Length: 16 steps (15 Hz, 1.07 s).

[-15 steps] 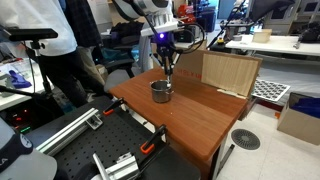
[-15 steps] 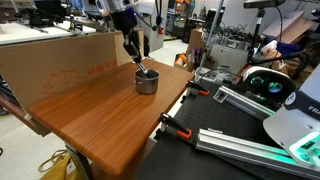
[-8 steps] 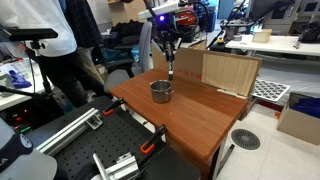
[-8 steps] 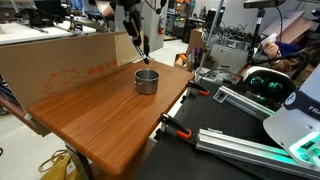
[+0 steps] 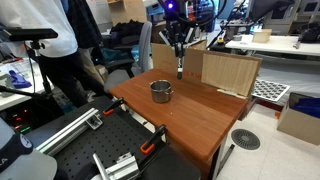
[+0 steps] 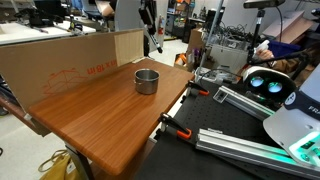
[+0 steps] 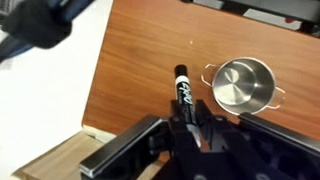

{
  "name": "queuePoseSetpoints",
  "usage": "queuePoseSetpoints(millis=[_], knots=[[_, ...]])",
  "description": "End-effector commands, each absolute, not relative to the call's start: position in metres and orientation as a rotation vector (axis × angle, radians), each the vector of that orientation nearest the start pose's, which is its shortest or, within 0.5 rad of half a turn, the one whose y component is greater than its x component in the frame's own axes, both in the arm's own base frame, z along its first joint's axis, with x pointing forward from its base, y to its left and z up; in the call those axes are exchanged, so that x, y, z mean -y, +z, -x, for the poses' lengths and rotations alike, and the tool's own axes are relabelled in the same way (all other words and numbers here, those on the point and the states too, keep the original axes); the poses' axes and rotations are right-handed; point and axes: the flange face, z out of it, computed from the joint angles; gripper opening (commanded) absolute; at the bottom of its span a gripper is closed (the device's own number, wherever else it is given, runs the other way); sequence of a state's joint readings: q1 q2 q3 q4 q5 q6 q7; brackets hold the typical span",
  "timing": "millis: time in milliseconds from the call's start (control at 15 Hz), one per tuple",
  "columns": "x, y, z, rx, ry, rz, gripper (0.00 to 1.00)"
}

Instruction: Remove the black marker from the pot and put it on the table

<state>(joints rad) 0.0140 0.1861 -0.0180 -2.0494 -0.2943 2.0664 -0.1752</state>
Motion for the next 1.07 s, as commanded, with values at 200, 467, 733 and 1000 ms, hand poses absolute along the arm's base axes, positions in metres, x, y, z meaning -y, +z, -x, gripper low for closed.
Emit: queuePoseSetpoints(millis=[200,467,733,1000], knots=[[0.057,0.309,-0.568,0.414,0.487,3.308,0.05],[0.068,0.267,-0.579,0.373,0.613,3.302,0.05],[0.076,0.230,-0.589,0.341,0.729,3.311,0.05],[0.082,0.193,-0.596,0.321,0.902,3.318,0.05]])
